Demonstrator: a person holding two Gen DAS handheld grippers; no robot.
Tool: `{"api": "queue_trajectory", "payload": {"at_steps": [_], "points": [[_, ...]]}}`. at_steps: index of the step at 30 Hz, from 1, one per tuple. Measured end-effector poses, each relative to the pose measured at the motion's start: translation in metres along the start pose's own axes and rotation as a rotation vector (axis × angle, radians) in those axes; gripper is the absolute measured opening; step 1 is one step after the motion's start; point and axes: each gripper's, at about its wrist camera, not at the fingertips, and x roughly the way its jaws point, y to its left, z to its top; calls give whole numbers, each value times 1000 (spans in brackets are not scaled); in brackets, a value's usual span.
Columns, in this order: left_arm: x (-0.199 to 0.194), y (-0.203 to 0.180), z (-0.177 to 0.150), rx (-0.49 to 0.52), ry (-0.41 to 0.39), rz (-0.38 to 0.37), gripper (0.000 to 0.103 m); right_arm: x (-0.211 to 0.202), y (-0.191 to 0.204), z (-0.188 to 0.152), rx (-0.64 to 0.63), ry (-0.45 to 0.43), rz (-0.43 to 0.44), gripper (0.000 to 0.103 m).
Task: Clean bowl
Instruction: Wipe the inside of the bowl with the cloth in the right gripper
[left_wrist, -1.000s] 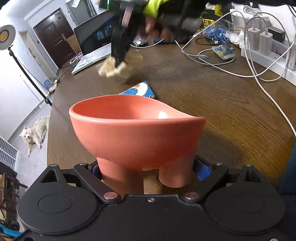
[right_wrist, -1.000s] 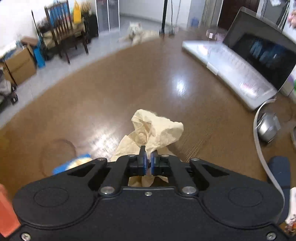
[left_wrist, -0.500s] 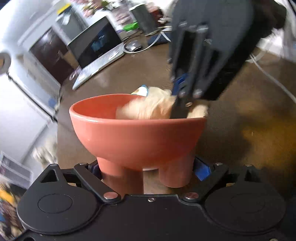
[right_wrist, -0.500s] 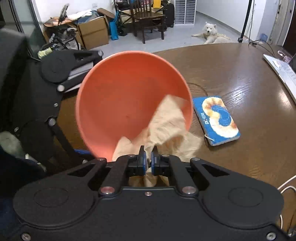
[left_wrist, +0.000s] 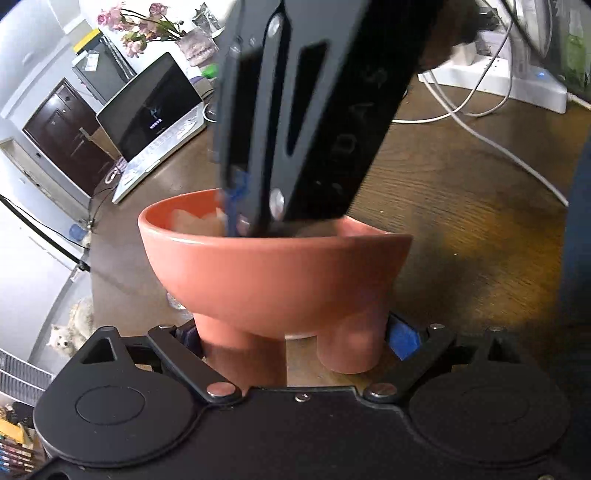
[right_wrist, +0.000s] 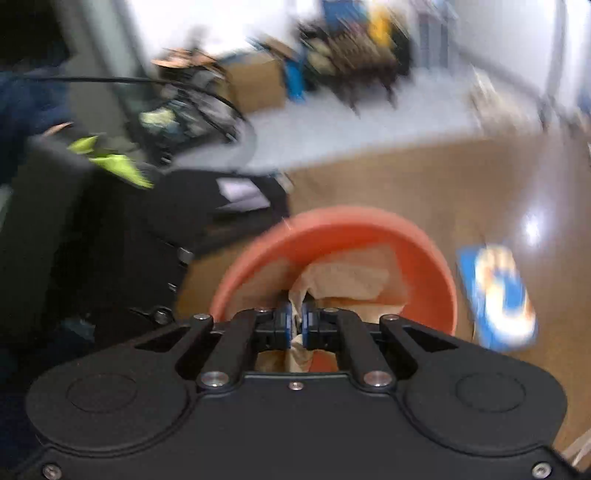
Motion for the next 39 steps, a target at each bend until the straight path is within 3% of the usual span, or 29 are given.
{"api": "queue_trajectory", "payload": {"at_steps": [2,4,11,15,19,23,26,33,39], "points": [[1,1,2,6,3,-15,91,-1,1,-2,-139,-15,-70,6],[2,3,2,-1,7,-23,92,-2,-6,-4,-195,-22,-121,6],[2,4,0,-8,17,-3,92,1,-34,-22,-211,70,-142,5],[2,9,2,-24,18,-17,92,10,-36,-42,-219,136,-91,6],[2,8,2,15,24,-27,91,8,-19,-49,-228,190,47,6],[5,3,0,21,38,-35,91,8,-4,-38,-238,181,182,6],[3,0,3,19,25,-49,91,8,1,-30,-246,145,205,6],[2,-2,6,19,14,-51,91,2,-21,-16,-221,38,41,6],[-2,-2,9,-6,-2,-38,91,-1,-44,-39,-149,86,-49,6]]}}
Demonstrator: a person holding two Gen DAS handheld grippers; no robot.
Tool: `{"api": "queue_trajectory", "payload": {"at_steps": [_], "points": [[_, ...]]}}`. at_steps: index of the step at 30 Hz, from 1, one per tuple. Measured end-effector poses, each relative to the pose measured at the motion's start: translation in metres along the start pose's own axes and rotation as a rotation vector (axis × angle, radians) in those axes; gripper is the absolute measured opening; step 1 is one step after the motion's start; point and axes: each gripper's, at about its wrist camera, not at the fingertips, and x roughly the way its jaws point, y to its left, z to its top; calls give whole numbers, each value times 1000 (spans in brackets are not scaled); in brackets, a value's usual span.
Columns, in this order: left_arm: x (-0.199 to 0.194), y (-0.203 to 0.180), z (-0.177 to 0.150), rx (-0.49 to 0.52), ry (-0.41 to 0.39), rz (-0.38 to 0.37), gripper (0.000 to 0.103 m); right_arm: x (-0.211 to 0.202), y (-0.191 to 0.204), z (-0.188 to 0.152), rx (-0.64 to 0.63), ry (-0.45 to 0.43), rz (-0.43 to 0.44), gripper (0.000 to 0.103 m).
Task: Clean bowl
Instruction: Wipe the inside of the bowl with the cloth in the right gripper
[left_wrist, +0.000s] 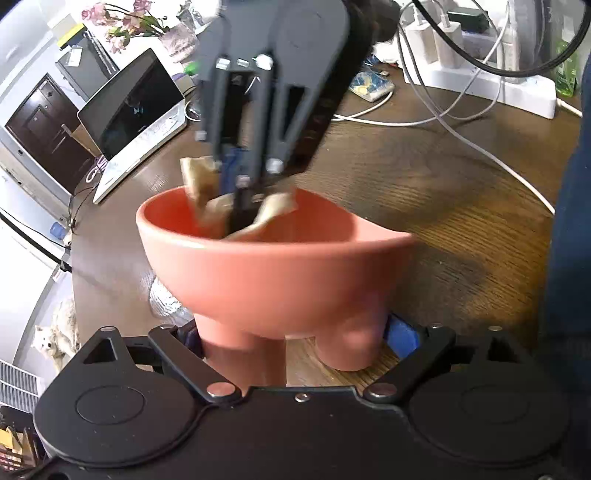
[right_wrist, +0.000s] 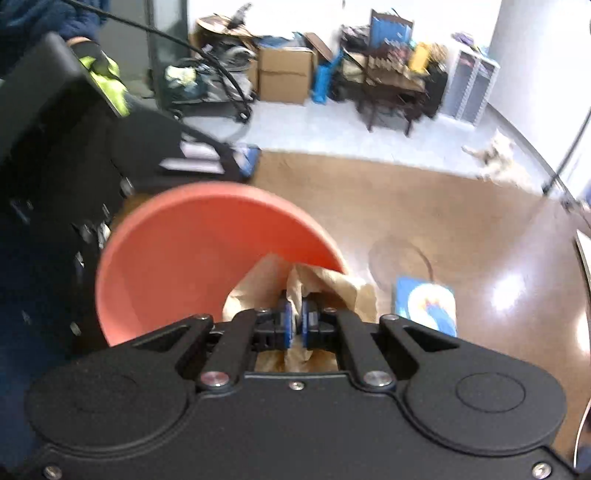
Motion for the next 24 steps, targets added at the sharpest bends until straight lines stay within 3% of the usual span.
{"api": "queue_trajectory", "payload": {"at_steps": [4,11,15,24], "points": [[-2,-3,5,4,-13,0,91,11,11,-19,30,18,51,6],[-2,-4,9,25,-13,-2,92,13,-12,-22,184,-56,160,6],[2,-6,15,-8,-29,6,102,15,-26,-19,211,-59,215,6],[5,-7,12,-7,-31,23,97,7,-26,-25,206,-50,211,6]]}}
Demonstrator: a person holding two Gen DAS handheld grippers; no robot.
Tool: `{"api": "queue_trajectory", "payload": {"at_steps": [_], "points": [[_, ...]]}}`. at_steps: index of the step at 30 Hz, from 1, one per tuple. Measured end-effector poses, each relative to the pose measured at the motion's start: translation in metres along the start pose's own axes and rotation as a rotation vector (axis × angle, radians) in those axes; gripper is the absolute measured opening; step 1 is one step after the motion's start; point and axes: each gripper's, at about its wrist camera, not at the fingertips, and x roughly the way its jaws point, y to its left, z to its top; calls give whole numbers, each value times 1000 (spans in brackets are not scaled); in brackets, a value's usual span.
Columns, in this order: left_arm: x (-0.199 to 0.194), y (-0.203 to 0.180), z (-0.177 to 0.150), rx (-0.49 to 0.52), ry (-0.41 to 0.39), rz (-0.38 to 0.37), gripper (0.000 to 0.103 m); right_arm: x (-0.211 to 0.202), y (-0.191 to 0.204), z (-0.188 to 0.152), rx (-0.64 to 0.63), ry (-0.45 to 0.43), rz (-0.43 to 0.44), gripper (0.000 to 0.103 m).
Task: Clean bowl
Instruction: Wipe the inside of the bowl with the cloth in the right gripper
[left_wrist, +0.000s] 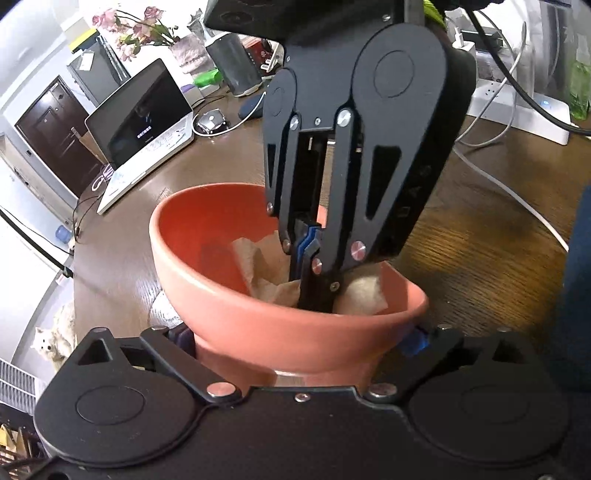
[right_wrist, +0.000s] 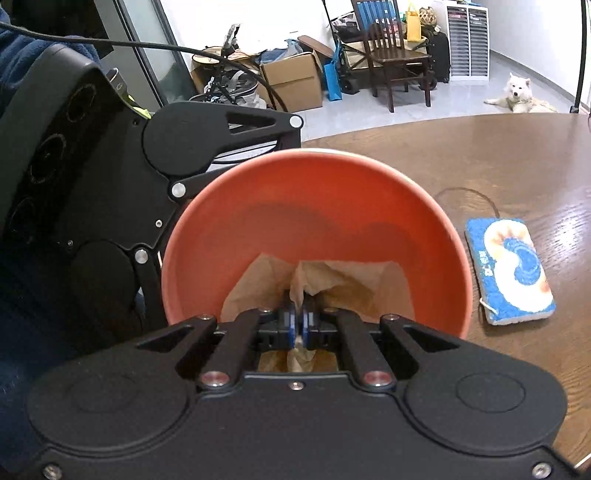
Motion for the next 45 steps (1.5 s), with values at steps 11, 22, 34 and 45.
{"api": "queue_trajectory", "payload": {"at_steps": [11,22,34,45], "points": [[-1,0,4,84,26,-15,98,-15,20,18,-274,35,-182,4],[0,6,4,71,25,-16,98,-18,27,-13,-196,136,-93,4],[2,-2,3,79,19,-27,98,-35,27,32,-169,-54,-100,4],[5,1,-1,51,12,-21,98,-31,13,-9,-166,114,-156,4]]}}
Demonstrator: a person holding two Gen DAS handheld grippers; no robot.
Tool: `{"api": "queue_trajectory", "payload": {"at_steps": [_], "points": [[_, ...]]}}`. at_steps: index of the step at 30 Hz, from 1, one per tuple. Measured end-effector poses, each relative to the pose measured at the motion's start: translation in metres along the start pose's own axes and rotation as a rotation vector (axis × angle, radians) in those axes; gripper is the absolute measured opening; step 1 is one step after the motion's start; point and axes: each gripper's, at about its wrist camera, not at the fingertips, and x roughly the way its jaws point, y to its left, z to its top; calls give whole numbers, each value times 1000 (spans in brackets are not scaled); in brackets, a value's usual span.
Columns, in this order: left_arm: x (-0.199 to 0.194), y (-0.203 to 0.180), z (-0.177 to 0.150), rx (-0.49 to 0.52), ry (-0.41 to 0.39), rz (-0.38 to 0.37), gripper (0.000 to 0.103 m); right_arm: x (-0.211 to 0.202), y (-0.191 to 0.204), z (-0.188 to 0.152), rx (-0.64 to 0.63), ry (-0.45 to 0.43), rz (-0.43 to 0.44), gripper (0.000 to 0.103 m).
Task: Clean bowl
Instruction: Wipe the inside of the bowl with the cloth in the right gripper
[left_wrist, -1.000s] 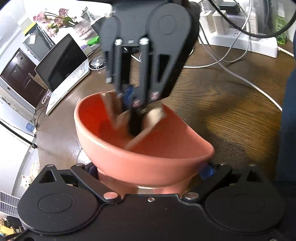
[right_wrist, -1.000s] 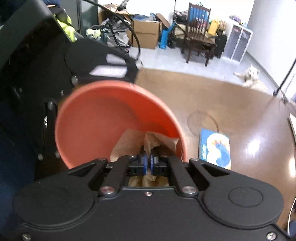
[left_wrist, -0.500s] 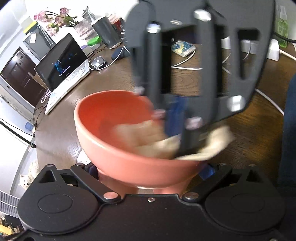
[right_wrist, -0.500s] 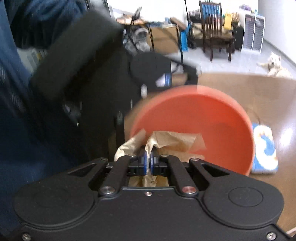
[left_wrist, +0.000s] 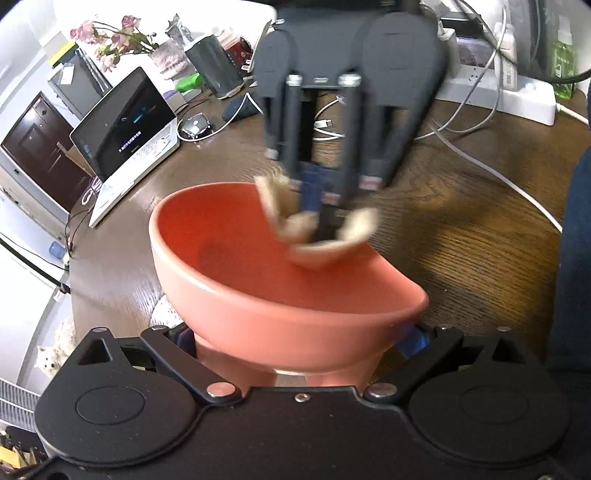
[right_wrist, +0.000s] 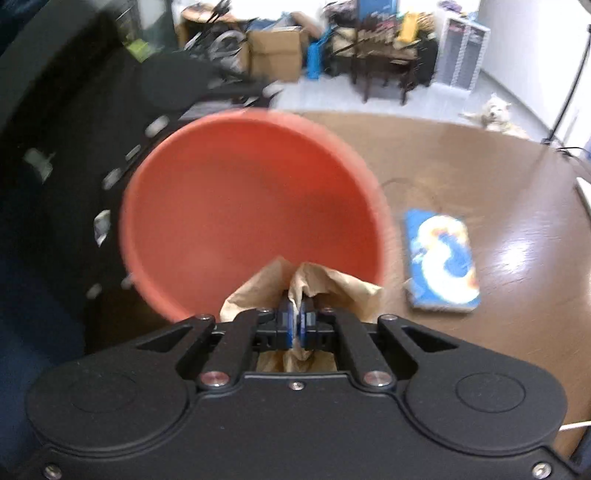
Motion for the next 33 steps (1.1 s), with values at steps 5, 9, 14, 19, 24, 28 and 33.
{"api": "queue_trajectory", "payload": {"at_steps": [5,9,14,19,24,28,33], "points": [[1,0,0,15,5,1,98,-8,29,10,-6,-32,126,4],[1,-2,2,21,7,-2,98,-18,28,30,-2,-123,110,4],[0,-4,1,14,9,0,98,-41,-4,28,26,-183,-6,4],[4,8,1,-39,18,22,98,-64,-28,20,85,-208,-75,4],[3,10,-2,-41,29,21,98,-82,-50,18,188,-292,-86,4],[0,7,-2,-21,17,16,98,-50,-78,37,195,-270,-137,4],[-1,12,-6,-79,21,3,98,-6,-89,19,209,-150,-152,4]]}}
